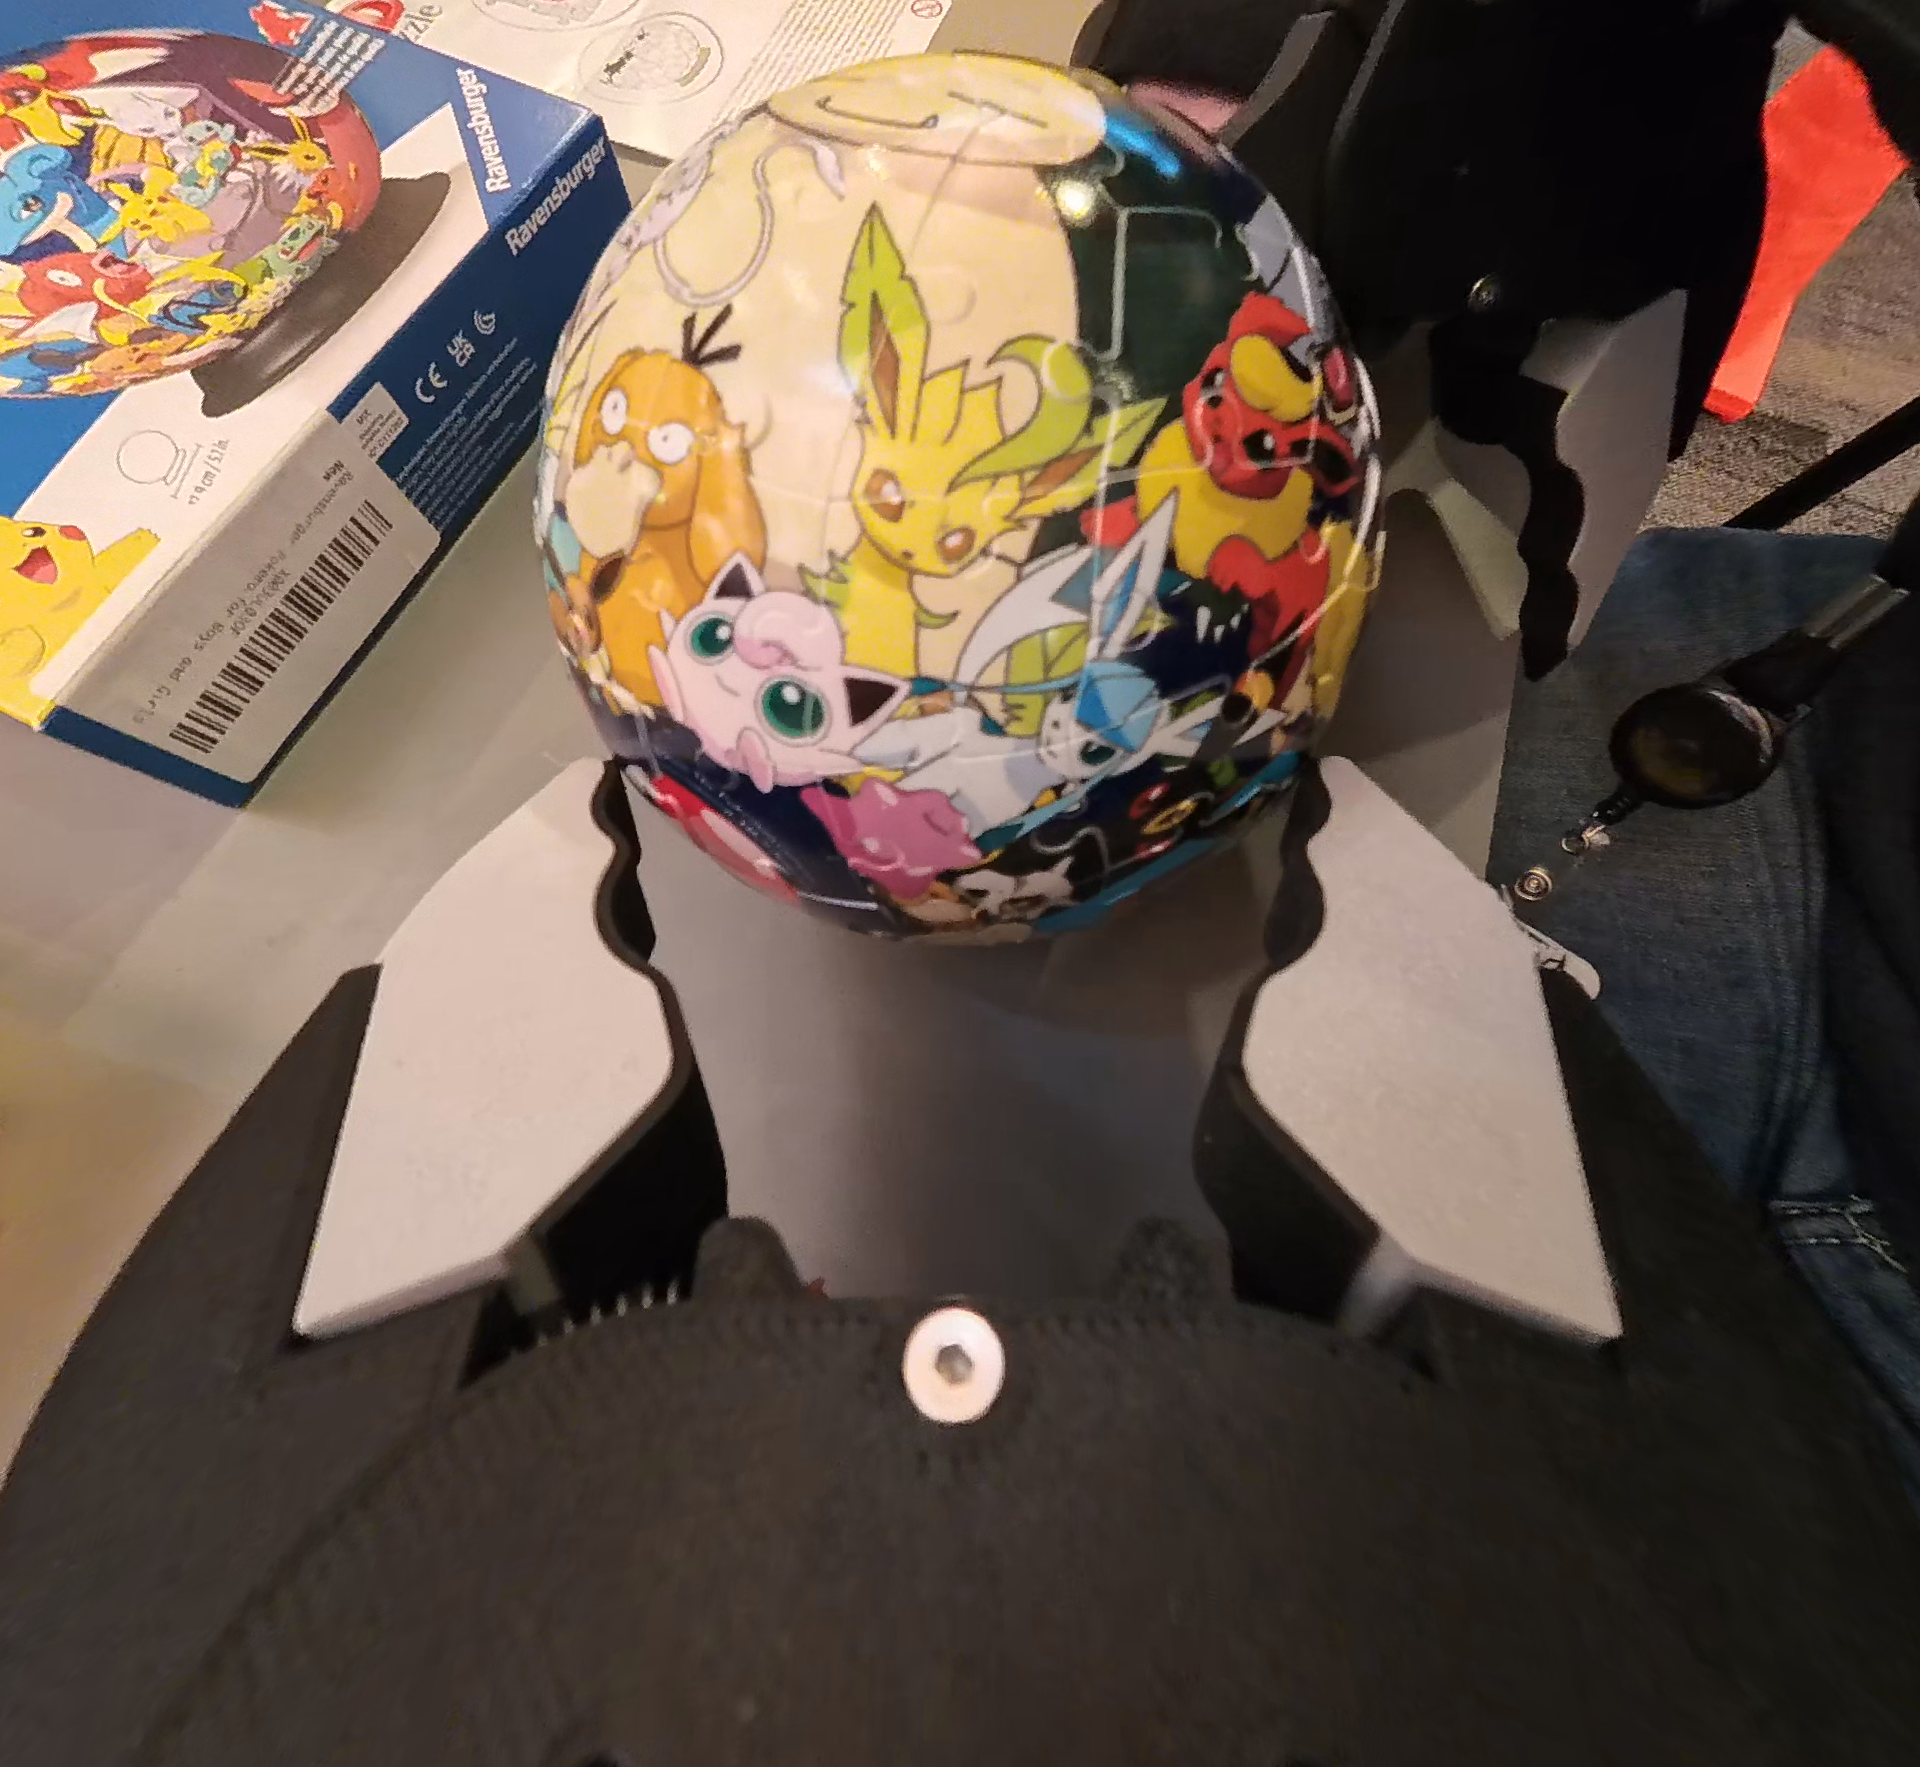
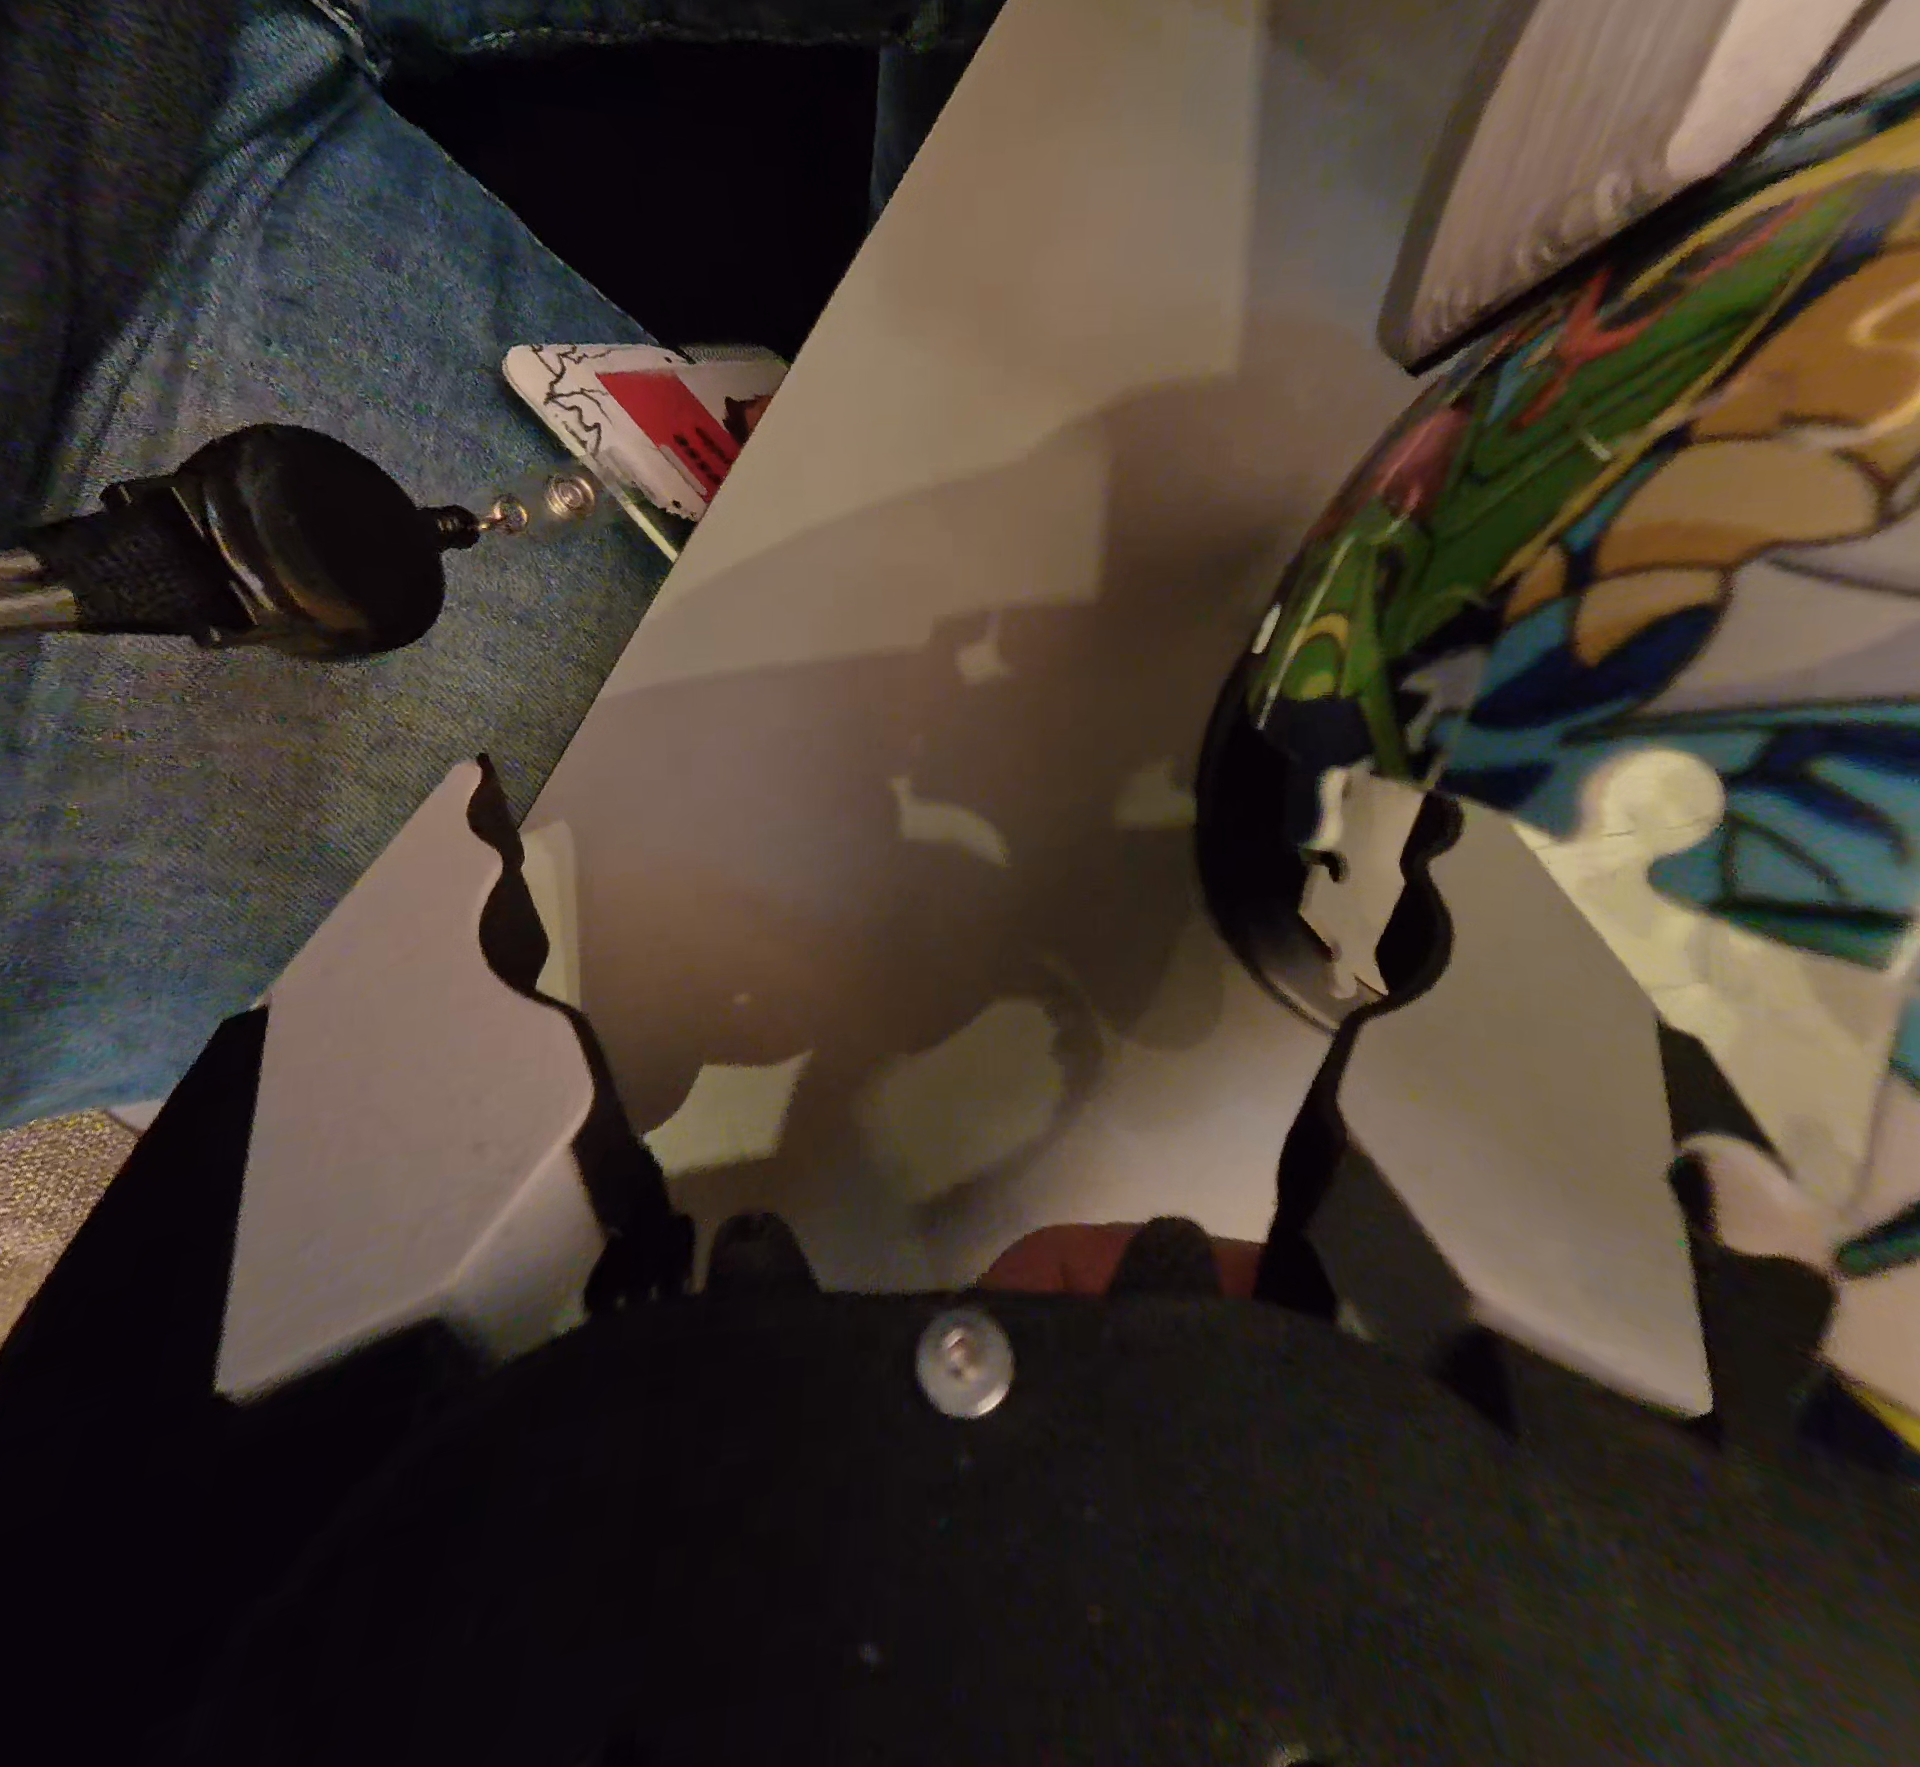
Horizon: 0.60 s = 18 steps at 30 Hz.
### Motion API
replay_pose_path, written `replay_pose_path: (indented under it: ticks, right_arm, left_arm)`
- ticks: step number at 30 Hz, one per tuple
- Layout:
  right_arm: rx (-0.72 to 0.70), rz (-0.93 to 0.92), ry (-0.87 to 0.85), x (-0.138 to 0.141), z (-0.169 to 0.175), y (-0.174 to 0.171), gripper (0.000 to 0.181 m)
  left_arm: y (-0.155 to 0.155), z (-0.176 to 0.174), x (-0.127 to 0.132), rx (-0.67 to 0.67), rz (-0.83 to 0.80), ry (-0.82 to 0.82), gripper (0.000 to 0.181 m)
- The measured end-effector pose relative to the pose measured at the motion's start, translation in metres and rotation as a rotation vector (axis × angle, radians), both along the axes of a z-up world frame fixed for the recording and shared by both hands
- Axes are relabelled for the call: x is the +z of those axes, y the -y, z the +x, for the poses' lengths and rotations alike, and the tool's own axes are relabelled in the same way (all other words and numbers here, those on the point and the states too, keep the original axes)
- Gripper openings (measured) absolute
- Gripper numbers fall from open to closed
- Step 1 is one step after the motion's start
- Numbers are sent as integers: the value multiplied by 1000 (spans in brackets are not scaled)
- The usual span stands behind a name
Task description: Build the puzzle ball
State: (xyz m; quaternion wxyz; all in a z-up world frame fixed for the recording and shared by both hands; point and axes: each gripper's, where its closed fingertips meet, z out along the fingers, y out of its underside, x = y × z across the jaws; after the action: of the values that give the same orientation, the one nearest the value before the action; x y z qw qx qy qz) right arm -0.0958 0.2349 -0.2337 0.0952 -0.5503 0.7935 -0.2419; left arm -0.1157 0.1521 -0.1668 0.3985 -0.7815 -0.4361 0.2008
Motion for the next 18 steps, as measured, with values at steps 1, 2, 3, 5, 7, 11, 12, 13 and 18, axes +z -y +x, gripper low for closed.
replay_pose_path:
  ticks: [1, 2, 3, 5, 7, 11, 12, 13, 18]
  right_arm:
    - [-2, -3, 1, 0, 0, 0, 159]
    - [-6, -7, 1, 1, -1, -1, 158]
    - [-14, -18, -2, 3, -2, -1, 157]
    - [-39, -46, -3, 9, -8, -2, 156]
    - [-60, -73, 38, 21, -12, -6, 152]
    - [-135, -84, 137, 46, -25, -18, 142]
    - [-162, -83, 158, 49, -31, -20, 138]
    - [-190, -67, 183, 51, -36, -22, 134]
    - [-347, -56, 298, 55, -63, -16, 114]
  left_arm:
    - [0, -1, 0, 0, -2, -1, 116]
    - [0, -1, 1, -2, -2, -1, 116]
    - [0, -2, 0, -2, -2, -2, 116]
    - [2, -3, 1, 2, -3, -2, 115]
    - [5, -3, 2, 9, -6, -6, 115]
    - [8, -5, 7, 20, -8, -15, 114]
    - [8, -5, 8, 25, -8, -18, 114]
    - [10, -4, 9, 32, -9, -18, 114]
    - [10, -1, 15, 66, -11, -24, 115]
